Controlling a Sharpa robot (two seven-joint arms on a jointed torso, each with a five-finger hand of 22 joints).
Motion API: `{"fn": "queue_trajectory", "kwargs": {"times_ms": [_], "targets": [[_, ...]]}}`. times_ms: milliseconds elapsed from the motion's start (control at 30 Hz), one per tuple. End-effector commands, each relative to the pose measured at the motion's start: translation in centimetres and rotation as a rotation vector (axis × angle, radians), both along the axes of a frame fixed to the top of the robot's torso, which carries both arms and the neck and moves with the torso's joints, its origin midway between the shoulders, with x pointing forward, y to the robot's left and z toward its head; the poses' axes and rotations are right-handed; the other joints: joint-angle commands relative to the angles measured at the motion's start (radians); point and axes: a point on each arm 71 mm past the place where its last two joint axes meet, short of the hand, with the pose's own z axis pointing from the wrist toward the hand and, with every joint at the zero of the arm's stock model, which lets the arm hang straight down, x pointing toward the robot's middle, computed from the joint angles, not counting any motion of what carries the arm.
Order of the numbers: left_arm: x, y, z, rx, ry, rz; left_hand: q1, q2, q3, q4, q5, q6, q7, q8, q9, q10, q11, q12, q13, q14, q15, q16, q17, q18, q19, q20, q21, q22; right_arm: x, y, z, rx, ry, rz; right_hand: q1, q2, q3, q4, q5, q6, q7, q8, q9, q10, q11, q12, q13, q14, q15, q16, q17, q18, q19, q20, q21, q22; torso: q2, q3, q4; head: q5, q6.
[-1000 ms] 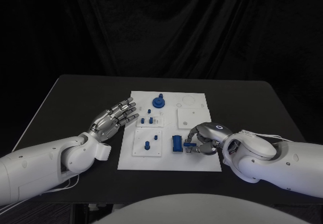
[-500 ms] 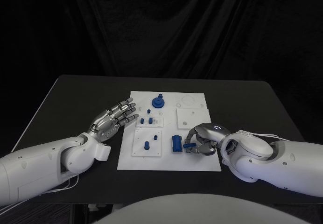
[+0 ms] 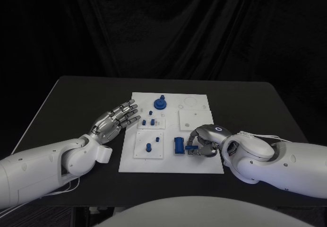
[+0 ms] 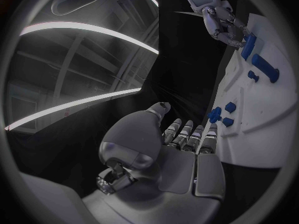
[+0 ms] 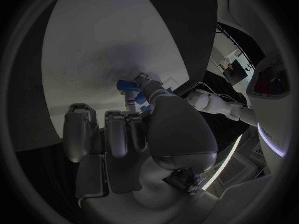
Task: Assemble the parts on the task board
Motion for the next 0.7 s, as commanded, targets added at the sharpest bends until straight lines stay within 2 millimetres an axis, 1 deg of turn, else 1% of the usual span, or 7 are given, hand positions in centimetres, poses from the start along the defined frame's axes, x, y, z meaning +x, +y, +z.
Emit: {"fn": "queue_trajectory", "kwargs": {"times_ms": [33, 100, 200, 333, 367, 467, 700], "targets": [[-0.1, -0.2, 0.0, -0.017, -0.003, -0.013, -0.012, 0.000, 0.008, 0.000, 0.003, 0.002, 0.007, 0.007, 0.001, -0.002, 0.005, 0.003, 0.001, -0.004, 0.004, 0.004, 0.001, -0.017, 0.007, -0.002, 0.004, -0.002, 0.0, -0.4, 0.1, 0.024, -0.023, -0.020, 0.021, 0.005, 0.015, -0.008, 0.005, 0.026, -0.007, 0.015, 0.014, 0.104, -0.012, 0.003, 0.263, 0.088, -0.014, 0.004, 0.183, 0.009, 0.041, -0.009, 0.003, 0.210, 0.000, 0.0006, -0.0005, 0.000, 0.000], [-0.1, -0.2, 0.0, -0.017, -0.003, -0.013, -0.012, 0.000, 0.008, 0.000, 0.003, 0.002, 0.007, 0.007, 0.001, -0.002, 0.005, 0.003, 0.001, -0.004, 0.004, 0.004, 0.001, -0.017, 0.007, -0.002, 0.004, -0.002, 0.0, -0.4, 0.2, 0.047, -0.030, -0.026, 0.017, 0.005, 0.020, -0.009, -0.006, 0.041, -0.014, 0.024, 0.023, 0.104, -0.018, 0.003, 0.263, 0.089, -0.018, 0.006, 0.187, 0.007, 0.043, -0.014, 0.009, 0.212, 0.000, 0.0005, -0.0005, 0.001, 0.000], [-0.1, -0.1, 0.0, -0.016, -0.003, -0.012, -0.012, 0.000, 0.008, 0.000, 0.003, 0.002, 0.007, 0.007, 0.001, -0.002, 0.005, 0.003, 0.001, -0.004, 0.004, 0.004, 0.001, -0.017, 0.007, -0.002, 0.004, -0.002, 0.0, -0.6, 0.5, 0.110, -0.030, -0.053, 0.016, 0.005, 0.021, -0.009, -0.008, 0.044, -0.016, 0.026, 0.025, 0.104, -0.019, 0.003, 0.263, 0.090, -0.020, 0.007, 0.191, 0.007, 0.045, -0.015, 0.011, 0.213, 0.001, 0.0010, 0.0003, 0.001, 0.000], [-0.1, -0.1, 0.0, -0.016, -0.003, -0.012, -0.012, 0.000, 0.008, 0.000, 0.003, 0.002, 0.007, 0.007, 0.001, -0.002, 0.005, 0.003, 0.001, -0.004, 0.004, 0.004, 0.001, -0.017, 0.007, -0.002, 0.004, -0.002, -0.2, -1.1, 0.6, 0.219, 0.029, -0.127, 0.003, 0.003, 0.020, -0.003, -0.033, 0.053, -0.025, 0.034, 0.038, 0.104, -0.028, 0.003, 0.263, 0.091, -0.027, 0.008, 0.193, 0.006, 0.047, -0.022, 0.016, 0.215, 0.000, 0.0008, -0.0001, 0.001, 0.000], [-0.1, -0.1, 0.0, -0.016, -0.003, -0.011, -0.013, 0.000, 0.009, 0.000, 0.003, 0.003, 0.010, 0.007, 0.001, -0.001, 0.005, 0.004, 0.001, -0.004, 0.004, 0.004, 0.001, -0.017, 0.007, -0.002, 0.005, -0.001, -0.2, -1.2, 0.7, 0.252, 0.049, -0.153, -0.007, 0.003, 0.018, 0.004, -0.047, 0.054, -0.029, 0.037, 0.044, 0.104, -0.031, 0.003, 0.263, 0.091, -0.030, 0.008, 0.193, 0.006, 0.047, -0.025, 0.015, 0.214, 0.001, 0.0008, -0.0004, 0.001, 0.000], [-0.1, -0.1, 0.0, -0.014, -0.003, -0.009, -0.013, 0.000, 0.009, 0.000, 0.003, 0.003, 0.010, 0.007, 0.001, -0.001, 0.005, 0.004, 0.001, -0.004, 0.004, 0.004, 0.001, -0.017, 0.007, -0.002, 0.005, -0.001, -0.4, -1.7, 0.7, 0.328, 0.095, -0.219, -0.021, 0.006, 0.015, 0.015, -0.047, 0.055, -0.035, 0.042, 0.054, 0.104, -0.036, 0.003, 0.263, 0.091, -0.035, 0.007, 0.192, 0.006, 0.047, -0.030, 0.014, 0.214, 0.000, 0.0007, -0.0004, -0.001, 0.000], [-0.1, -0.1, 0.0, -0.013, -0.002, -0.010, -0.013, 0.000, 0.010, 0.000, 0.003, 0.005, 0.011, 0.008, 0.002, -0.002, 0.004, 0.004, 0.001, -0.004, 0.004, 0.005, 0.001, -0.017, 0.008, -0.002, 0.005, -0.001, -0.6, -2.4, 0.5, 0.420, 0.175, -0.338, -0.063, 0.003, -0.004, 0.046, -0.055, 0.045, -0.038, 0.045, 0.072, 0.104, -0.041, 0.003, 0.263, 0.088, -0.040, 0.002, 0.177, 0.010, 0.041, -0.036, 0.000, 0.208, 0.000, 0.0007, -0.0007, -0.002, 0.000]]}}
